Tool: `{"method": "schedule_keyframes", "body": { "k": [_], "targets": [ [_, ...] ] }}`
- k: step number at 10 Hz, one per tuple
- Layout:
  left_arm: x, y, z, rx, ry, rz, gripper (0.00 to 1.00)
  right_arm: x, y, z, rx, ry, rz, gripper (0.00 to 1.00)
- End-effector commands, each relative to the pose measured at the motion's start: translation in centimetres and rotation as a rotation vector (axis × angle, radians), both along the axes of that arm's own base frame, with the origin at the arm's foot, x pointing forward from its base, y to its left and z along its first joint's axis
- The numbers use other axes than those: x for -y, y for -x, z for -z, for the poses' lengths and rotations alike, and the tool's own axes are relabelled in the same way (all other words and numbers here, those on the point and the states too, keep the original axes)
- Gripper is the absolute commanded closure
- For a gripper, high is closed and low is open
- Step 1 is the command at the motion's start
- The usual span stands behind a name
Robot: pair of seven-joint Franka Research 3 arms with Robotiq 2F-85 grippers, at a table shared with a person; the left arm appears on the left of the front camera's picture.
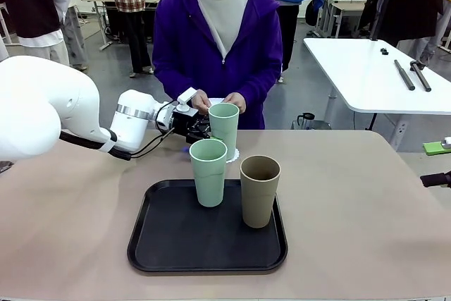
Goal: Place coasters on the table and set cups on them.
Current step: Pick up one Reusable plastic cup and place it on a coaster set by the human.
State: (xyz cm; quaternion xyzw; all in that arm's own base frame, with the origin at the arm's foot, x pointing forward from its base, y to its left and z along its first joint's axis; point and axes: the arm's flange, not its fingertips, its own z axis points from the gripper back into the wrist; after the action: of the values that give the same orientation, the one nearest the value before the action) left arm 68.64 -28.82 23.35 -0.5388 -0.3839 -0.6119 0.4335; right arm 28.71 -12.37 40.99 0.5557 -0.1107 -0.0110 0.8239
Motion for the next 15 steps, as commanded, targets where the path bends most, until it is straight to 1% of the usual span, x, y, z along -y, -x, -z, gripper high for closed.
{"method": "schedule_keyframes", "body": {
  "k": [1,5,6,10,13,15],
  "targets": [
    [0.22,-0.78,-0.5,-0.026,-0.043,-0.002,0.15,0.01,-0.27,-0.04,0.014,-0.022,0.005,0.0],
    [0.37,-0.82,-0.28,-0.032,-0.085,-0.019,0.15,0.01,-0.27,-0.04,0.014,-0.022,0.005,0.0],
    [0.41,-0.91,-0.28,-0.029,-0.089,-0.02,0.0,0.01,-0.27,-0.04,0.014,-0.022,0.005,0.0],
    [0.26,-1.07,-0.33,-0.032,-0.114,-0.03,0.0,0.01,-0.27,-0.04,0.014,-0.022,0.005,0.0],
    [0.09,-0.73,-0.41,-0.03,-0.192,-0.026,0.0,0.01,-0.27,-0.04,0.014,-0.022,0.005,0.0],
    [-0.21,-0.64,-0.65,-0.023,-0.214,-0.03,0.0,0.01,-0.27,-0.04,0.014,-0.022,0.005,0.0]
  ]
}}
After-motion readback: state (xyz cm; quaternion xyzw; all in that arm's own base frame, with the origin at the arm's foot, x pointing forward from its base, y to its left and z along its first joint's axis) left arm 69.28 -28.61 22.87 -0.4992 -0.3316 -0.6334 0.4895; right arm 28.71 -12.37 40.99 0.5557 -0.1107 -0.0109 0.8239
